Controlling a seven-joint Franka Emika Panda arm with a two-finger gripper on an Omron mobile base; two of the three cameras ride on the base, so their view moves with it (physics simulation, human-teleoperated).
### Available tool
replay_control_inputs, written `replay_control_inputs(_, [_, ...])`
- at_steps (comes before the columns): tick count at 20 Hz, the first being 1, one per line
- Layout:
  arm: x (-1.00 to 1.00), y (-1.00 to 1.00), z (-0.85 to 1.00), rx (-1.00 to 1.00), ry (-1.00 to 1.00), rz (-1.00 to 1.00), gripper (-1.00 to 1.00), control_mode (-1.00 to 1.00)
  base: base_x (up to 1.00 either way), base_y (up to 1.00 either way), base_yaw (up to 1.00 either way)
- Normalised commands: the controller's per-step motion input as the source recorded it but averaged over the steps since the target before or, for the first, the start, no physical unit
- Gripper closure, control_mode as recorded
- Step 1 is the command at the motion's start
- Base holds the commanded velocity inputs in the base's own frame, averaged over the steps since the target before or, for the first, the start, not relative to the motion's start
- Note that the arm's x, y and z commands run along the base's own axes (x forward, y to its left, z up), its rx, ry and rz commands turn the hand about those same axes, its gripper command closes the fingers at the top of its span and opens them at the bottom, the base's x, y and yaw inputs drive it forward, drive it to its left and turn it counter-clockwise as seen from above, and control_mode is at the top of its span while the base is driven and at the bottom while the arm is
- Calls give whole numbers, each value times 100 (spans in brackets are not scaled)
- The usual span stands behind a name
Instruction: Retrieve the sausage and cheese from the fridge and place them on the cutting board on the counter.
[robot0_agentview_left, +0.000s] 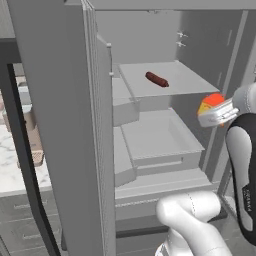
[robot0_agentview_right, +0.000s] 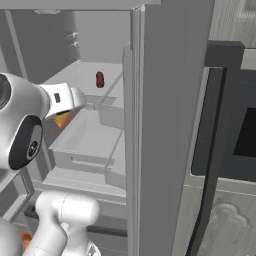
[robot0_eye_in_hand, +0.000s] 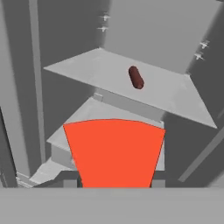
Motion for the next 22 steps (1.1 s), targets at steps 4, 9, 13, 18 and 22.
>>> replay_control_inputs(4, [-48,-6,0,-1,-1,0,100,-100,0,0,0])
replay_control_inputs(9, [-11,0,0,0,0,0,100,100,-29,0,0])
replay_control_inputs(13, [0,0,0,0,0,0,100,100,-69,0,0])
replay_control_inputs(18, [0,0,0,0,0,0,100,100,-98,-1,7])
replay_control_inputs(22, [0,0,0,0,0,0,100,100,-100,0,40])
